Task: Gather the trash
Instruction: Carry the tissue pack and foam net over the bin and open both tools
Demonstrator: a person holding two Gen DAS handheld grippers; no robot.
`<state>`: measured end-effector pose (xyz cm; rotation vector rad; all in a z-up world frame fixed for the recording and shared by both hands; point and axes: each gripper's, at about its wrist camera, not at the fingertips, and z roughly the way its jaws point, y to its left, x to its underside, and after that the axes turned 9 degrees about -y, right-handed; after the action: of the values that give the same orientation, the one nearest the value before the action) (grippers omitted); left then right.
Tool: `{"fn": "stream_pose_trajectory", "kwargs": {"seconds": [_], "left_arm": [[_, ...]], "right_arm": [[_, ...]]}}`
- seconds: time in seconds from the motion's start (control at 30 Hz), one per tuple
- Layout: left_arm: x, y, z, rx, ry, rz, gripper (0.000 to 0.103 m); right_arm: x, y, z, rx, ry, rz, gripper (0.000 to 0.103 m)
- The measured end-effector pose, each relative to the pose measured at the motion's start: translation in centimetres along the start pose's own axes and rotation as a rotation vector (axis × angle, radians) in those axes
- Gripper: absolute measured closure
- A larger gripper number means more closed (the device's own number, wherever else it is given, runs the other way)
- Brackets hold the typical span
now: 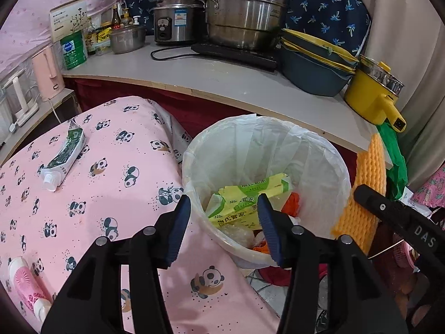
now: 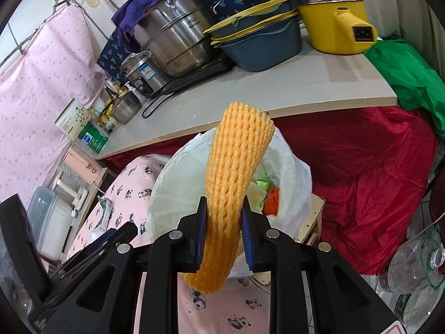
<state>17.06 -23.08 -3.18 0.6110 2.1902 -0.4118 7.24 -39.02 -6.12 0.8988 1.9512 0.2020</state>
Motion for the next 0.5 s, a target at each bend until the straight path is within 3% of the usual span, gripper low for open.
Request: {"fn": "stream_pose_trajectory", "kwargs": {"seconds": [0.23,0.5], "left_arm": [[0.0,1.3,-1.1,-0.022,-0.017,-0.019,0.047],[0.4,2.8,-1.8,-0.045,-0.03,-0.051,0.039]], "right_arm": [[-0.7,2.7,2.6,-0.008,0.013,-0.051,0.074],[-1.7,4.5,2.6,0.001,-0.031,-0.08,0.055]]}}
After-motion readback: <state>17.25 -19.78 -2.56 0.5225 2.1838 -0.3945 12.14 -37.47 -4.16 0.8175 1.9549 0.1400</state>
